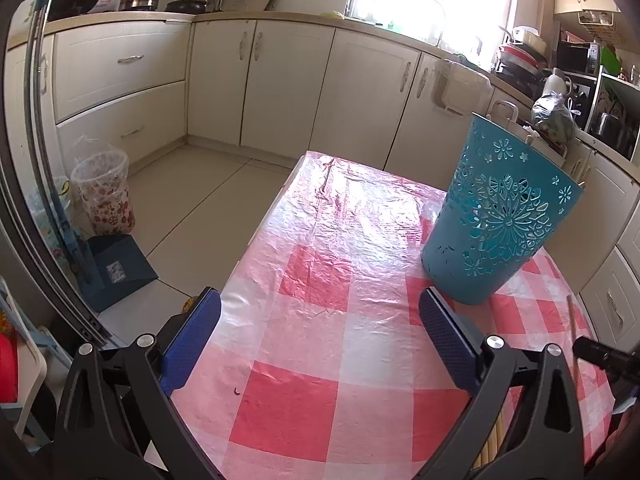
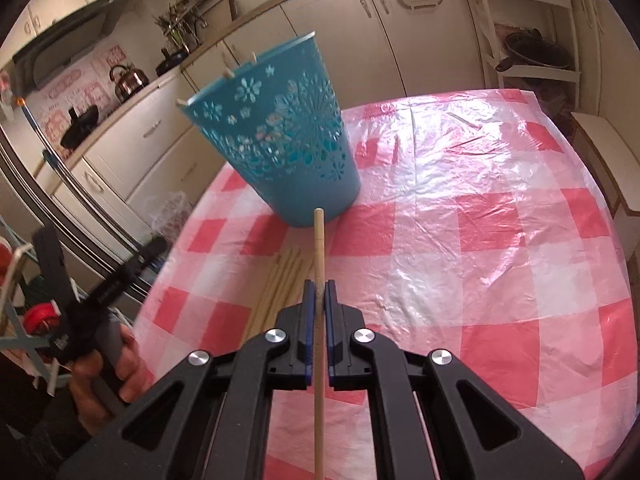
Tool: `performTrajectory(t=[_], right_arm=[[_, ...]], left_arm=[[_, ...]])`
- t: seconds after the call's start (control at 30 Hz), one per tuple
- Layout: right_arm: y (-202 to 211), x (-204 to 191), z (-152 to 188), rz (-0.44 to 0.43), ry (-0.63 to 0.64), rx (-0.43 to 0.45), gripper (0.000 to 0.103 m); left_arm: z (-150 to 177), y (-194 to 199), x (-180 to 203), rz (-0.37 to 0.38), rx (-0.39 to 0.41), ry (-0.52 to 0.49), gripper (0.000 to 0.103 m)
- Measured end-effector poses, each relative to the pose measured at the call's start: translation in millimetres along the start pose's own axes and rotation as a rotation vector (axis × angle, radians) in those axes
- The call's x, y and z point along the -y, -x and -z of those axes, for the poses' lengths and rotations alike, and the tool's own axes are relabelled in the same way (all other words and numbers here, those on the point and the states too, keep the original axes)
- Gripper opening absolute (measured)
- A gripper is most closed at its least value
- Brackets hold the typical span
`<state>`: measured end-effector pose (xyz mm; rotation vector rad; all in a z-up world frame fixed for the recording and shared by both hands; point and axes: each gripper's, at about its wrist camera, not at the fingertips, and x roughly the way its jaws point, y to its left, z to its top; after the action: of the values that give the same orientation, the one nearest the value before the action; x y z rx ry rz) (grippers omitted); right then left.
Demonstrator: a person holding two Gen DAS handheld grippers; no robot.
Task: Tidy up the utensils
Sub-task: 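Lift the stick with the right tool over the basket and release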
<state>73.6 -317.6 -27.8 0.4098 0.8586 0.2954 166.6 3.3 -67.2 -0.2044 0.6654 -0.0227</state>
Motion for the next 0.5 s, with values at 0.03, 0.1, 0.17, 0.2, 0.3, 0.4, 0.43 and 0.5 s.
performTrajectory(t=[0.03,0.1,0.17,0.2,0.3,0.4,0.43,0.5], right_arm=[[5,-1,-5,-0.025,-0.016,0.019,0.006],[15,-6,-17,-0.071,-0.039,0.063,0.006],[24,-11,-29,-0.105,-0.049,0.094,0.006],[28,-16,-37,-0.123,-0.052,0.116,0.006],[35,-29,-62,-0.155,-0.053,0.173,0.006],[43,-40,-97,-0.183,-0.062,0.259,0.006],[45,-44,-109,-0.189,-0.066,0.295,0.006],[46,-53,-133,-0.188,-0.071,0.374,0.006]], left_arm=[[0,0,0,0.001,-0.001,0.001,0.095],[0,-1,-1,0.001,-0.004,0.003,0.095],[0,-1,-1,0.001,-0.003,0.002,0.095],[0,-1,-1,0.001,-0.003,0.002,0.095],[0,-1,-1,0.002,-0.003,0.003,0.095],[0,-1,-1,0.003,-0.004,0.003,0.095],[0,-1,0,0.002,-0.005,0.003,0.095],[0,-1,0,0.003,-0.008,0.003,0.095]])
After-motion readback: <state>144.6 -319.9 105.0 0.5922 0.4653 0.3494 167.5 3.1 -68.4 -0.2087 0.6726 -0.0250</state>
